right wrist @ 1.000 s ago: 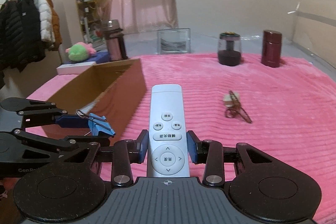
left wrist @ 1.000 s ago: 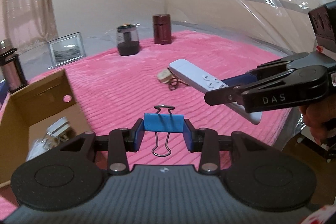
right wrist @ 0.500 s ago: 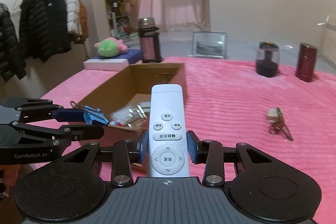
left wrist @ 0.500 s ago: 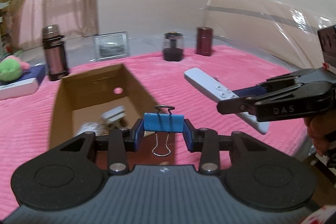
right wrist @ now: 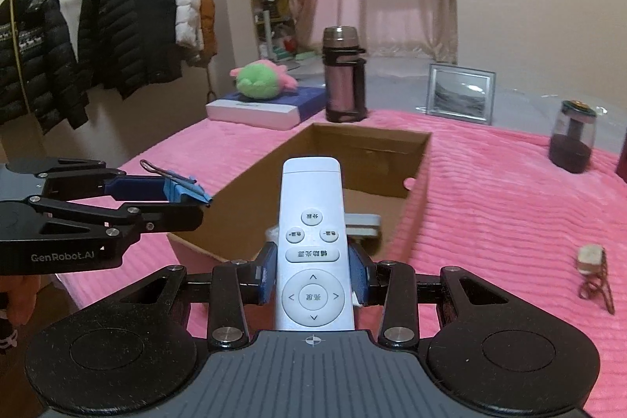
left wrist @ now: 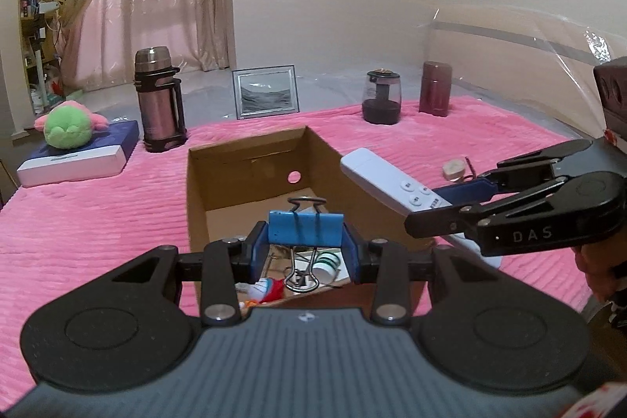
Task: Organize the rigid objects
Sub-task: 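Carry the white remote and blue binder clip with both tools over the cardboard box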
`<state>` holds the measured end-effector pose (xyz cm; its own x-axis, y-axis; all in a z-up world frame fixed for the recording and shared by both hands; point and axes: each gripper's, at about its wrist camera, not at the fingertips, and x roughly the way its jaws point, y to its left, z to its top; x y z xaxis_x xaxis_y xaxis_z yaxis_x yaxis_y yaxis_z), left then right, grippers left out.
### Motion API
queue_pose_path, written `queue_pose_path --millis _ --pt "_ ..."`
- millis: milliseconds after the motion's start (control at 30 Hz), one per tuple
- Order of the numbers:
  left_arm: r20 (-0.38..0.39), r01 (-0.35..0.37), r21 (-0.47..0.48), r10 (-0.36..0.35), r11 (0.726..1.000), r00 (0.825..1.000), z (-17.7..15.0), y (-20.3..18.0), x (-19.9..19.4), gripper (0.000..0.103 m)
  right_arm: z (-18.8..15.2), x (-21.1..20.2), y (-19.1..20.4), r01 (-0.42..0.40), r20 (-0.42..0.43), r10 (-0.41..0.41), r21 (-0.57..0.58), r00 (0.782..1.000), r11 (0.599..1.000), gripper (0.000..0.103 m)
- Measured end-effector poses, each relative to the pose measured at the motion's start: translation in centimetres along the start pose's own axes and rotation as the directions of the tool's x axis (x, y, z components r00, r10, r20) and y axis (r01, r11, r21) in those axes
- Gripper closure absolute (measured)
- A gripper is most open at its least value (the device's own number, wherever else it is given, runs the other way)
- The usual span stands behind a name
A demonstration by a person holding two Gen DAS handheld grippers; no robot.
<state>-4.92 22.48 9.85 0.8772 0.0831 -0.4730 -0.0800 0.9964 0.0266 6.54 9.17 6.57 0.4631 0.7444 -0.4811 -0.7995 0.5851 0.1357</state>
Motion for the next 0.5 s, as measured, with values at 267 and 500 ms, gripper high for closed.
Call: queue_pose_path --millis 267,500 --pt "-0.006 0.002 -0.004 -0.002 1.0 1.0 0.1 1.2 0.9 0.069 0.7 2.0 0.4 -0.018 -0.02 0.018 -0.018 1.0 1.0 0.067" --pt "-0.019 0.014 -0.005 -0.014 1.0 1.0 0.2 1.7 2.0 0.069 0.9 3.2 -0.1 -0.022 -0.035 0.021 -0.014 0.999 1.0 0.067"
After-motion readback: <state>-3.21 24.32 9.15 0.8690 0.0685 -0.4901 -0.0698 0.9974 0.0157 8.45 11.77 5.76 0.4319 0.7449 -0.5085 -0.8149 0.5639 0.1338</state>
